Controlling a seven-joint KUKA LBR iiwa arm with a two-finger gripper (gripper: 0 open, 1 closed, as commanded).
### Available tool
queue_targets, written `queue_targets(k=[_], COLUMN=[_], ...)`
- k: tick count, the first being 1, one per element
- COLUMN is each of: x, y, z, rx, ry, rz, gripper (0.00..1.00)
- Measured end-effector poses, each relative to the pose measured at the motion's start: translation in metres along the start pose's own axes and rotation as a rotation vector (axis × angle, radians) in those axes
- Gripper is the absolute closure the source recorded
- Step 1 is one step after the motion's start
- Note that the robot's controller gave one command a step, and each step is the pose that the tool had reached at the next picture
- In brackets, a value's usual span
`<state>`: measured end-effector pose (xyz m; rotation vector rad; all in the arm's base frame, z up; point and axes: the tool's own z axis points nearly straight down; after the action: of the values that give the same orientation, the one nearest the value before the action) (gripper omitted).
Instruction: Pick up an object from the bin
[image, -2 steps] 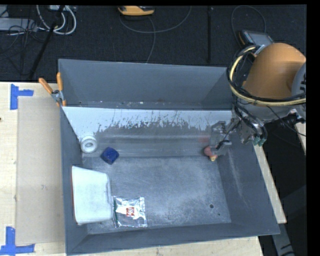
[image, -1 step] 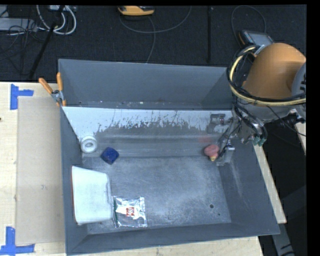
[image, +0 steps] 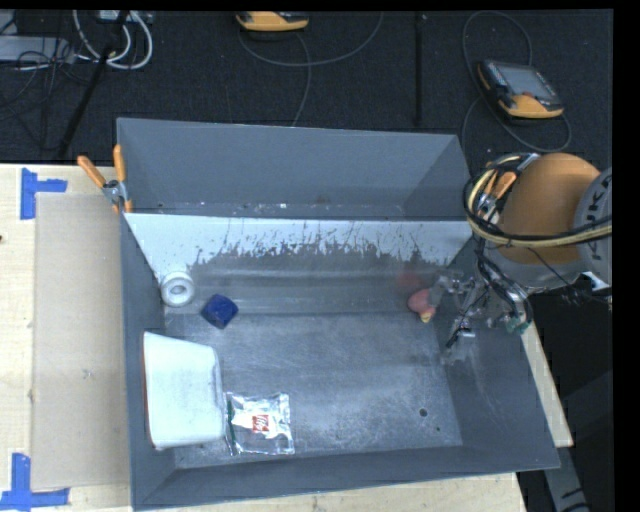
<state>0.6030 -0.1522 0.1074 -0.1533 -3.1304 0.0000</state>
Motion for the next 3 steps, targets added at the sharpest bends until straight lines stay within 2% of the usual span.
queue_targets(k=[1,2,3], x=[-0.021,-0.021,-0.018], y=[0.013,0.014,0.026], z=[0.034,0.034,-0.100], rx=[0.001,0.001,0.000], ry=[-0.016,-0.015,-0.018], rz=[0.025,0.021,0.056], gripper=[0.00,1.00,1.00])
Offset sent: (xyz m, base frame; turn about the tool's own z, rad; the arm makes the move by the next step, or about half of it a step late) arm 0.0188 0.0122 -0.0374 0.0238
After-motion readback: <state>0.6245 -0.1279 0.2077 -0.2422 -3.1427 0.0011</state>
